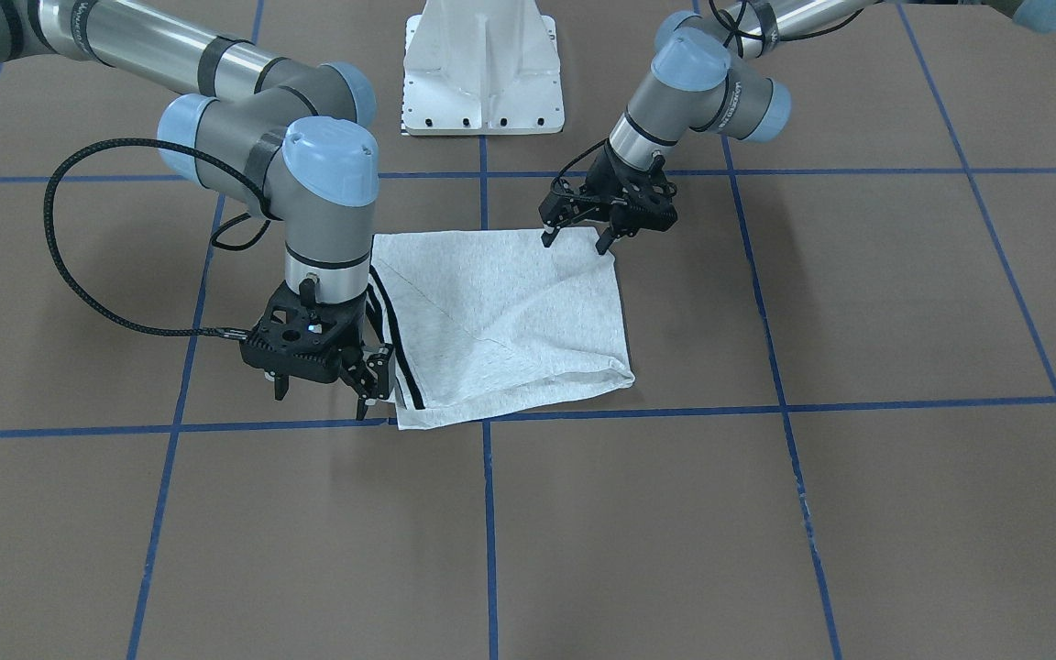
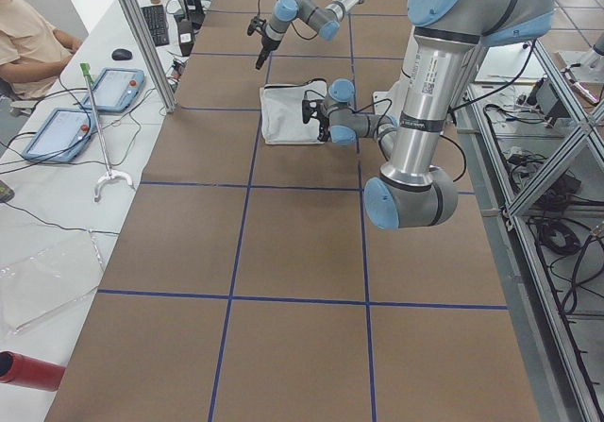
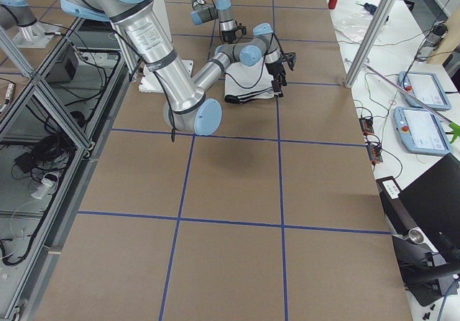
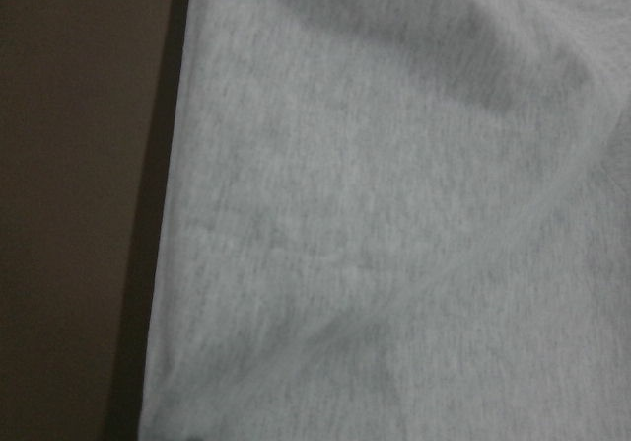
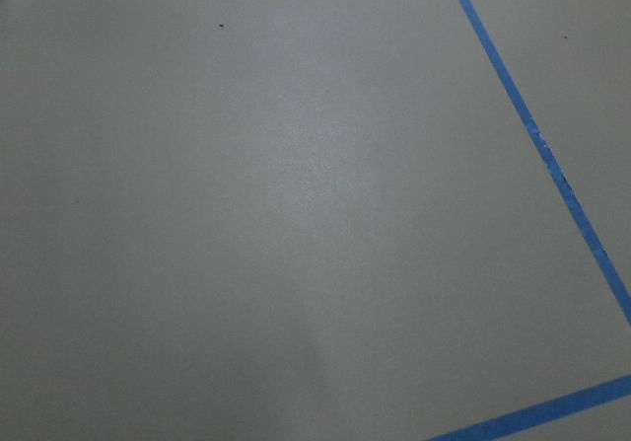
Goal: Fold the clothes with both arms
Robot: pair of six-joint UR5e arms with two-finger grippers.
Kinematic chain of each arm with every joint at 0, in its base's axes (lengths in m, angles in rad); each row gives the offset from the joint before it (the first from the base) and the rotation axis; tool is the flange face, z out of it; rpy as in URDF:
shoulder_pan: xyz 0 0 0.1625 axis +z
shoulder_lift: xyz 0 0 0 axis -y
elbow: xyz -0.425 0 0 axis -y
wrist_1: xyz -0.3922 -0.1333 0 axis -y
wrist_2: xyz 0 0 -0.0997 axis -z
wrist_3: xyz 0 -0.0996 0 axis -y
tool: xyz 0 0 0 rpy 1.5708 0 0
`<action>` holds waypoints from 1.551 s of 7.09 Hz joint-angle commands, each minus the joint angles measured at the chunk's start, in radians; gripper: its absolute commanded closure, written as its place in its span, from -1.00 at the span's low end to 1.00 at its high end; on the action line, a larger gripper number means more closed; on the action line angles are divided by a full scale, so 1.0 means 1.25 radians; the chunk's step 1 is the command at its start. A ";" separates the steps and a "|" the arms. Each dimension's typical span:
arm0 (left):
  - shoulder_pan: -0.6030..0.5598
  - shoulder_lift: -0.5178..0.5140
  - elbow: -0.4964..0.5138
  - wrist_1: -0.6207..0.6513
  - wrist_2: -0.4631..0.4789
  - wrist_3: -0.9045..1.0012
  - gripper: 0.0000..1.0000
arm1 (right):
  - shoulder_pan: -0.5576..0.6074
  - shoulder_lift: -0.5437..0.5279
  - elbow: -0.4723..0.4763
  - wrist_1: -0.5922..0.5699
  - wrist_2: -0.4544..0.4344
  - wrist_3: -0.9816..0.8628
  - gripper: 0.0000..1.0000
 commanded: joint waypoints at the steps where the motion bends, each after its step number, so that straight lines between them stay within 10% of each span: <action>1: -0.003 0.002 -0.013 0.002 -0.002 0.003 -1.00 | 0.000 -0.002 0.001 0.018 0.004 -0.001 -1.00; 6: -0.226 0.168 -0.299 0.278 -0.164 0.380 -1.00 | 0.220 -0.189 0.119 0.049 0.371 -0.420 -1.00; 11: -0.892 0.432 -0.232 0.383 -0.466 1.318 -1.00 | 0.635 -0.476 0.117 0.003 0.574 -1.164 -1.00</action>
